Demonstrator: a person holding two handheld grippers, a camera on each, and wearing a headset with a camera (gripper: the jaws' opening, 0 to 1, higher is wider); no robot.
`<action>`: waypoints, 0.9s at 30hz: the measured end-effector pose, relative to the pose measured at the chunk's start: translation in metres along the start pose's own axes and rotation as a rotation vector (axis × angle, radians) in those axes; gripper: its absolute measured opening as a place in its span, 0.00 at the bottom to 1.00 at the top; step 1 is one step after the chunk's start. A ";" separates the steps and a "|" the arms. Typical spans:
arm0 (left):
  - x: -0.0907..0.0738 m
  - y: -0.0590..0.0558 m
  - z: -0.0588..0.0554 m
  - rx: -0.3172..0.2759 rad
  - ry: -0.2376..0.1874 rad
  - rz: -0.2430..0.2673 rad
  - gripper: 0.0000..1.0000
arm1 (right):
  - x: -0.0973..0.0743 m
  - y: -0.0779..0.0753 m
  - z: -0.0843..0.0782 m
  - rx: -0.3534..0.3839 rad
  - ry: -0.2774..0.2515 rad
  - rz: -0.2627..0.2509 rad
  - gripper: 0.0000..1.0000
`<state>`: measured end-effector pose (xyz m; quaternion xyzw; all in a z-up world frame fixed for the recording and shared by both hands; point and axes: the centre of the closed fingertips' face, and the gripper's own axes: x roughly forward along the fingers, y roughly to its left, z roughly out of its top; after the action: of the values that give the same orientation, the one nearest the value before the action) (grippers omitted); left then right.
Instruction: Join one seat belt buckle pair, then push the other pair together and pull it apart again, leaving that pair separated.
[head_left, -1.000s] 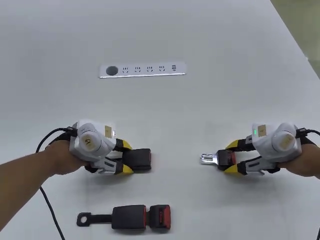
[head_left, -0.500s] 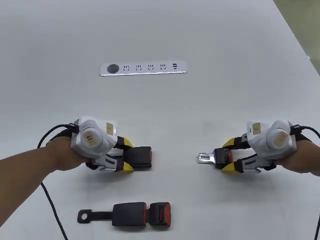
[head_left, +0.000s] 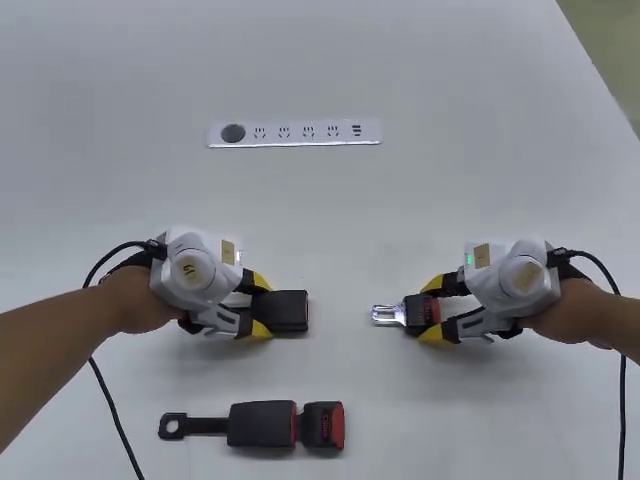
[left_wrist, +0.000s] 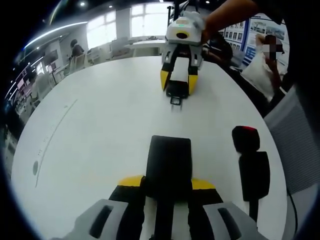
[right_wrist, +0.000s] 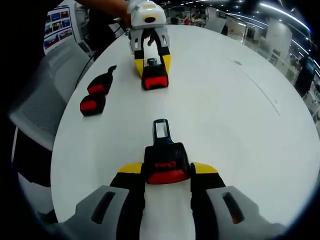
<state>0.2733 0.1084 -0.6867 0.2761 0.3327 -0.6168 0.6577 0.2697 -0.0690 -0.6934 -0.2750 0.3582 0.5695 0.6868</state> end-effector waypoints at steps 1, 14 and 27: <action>0.000 0.000 0.000 0.000 0.000 0.000 0.33 | 0.001 0.001 0.001 -0.001 -0.004 0.002 0.33; 0.001 0.000 0.000 -0.004 0.002 0.004 0.33 | 0.027 0.005 0.032 -0.011 -0.044 0.020 0.33; 0.001 -0.001 0.001 -0.001 0.015 0.006 0.33 | 0.057 0.014 0.066 -0.025 -0.068 0.019 0.33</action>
<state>0.2720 0.1071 -0.6867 0.2816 0.3371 -0.6126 0.6571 0.2732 0.0188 -0.6993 -0.2608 0.3302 0.5893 0.6897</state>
